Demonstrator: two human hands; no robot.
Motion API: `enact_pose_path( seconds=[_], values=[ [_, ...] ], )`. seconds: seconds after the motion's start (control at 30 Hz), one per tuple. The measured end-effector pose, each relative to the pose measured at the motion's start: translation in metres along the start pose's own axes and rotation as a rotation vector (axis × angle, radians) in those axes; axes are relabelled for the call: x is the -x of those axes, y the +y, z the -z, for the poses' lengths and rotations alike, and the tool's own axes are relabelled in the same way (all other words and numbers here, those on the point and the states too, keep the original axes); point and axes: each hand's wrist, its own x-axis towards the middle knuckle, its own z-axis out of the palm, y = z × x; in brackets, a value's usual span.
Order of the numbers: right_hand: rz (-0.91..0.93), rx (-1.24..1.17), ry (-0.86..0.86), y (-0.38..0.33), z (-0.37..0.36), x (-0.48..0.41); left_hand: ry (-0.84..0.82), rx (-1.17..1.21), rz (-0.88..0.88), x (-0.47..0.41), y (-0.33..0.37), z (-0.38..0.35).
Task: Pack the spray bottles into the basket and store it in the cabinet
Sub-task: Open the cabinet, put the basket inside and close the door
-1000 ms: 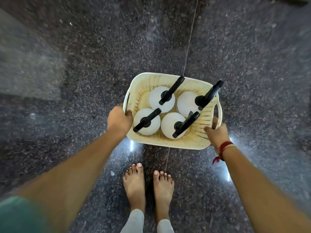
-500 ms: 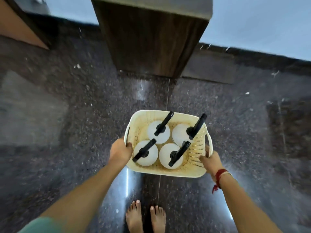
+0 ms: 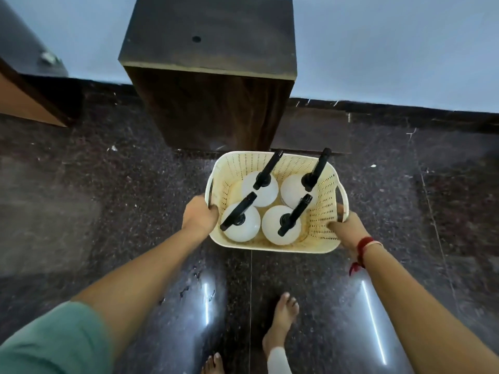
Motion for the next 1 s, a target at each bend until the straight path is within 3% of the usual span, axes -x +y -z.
enact_pose_path(
  seconds=[0.4, 1.0],
  values=[
    [-0.188, -0.121, -0.04, 0.021, 0.066, -0.058, -0.124, -0.148, 0.001, -0.041, 0.07, -0.068],
    [-0.139, -0.267, 0.065, -0.004, 0.127, -0.127, -0.181, -0.228, -0.103, -0.127, 0.172, -0.088]
  ],
)
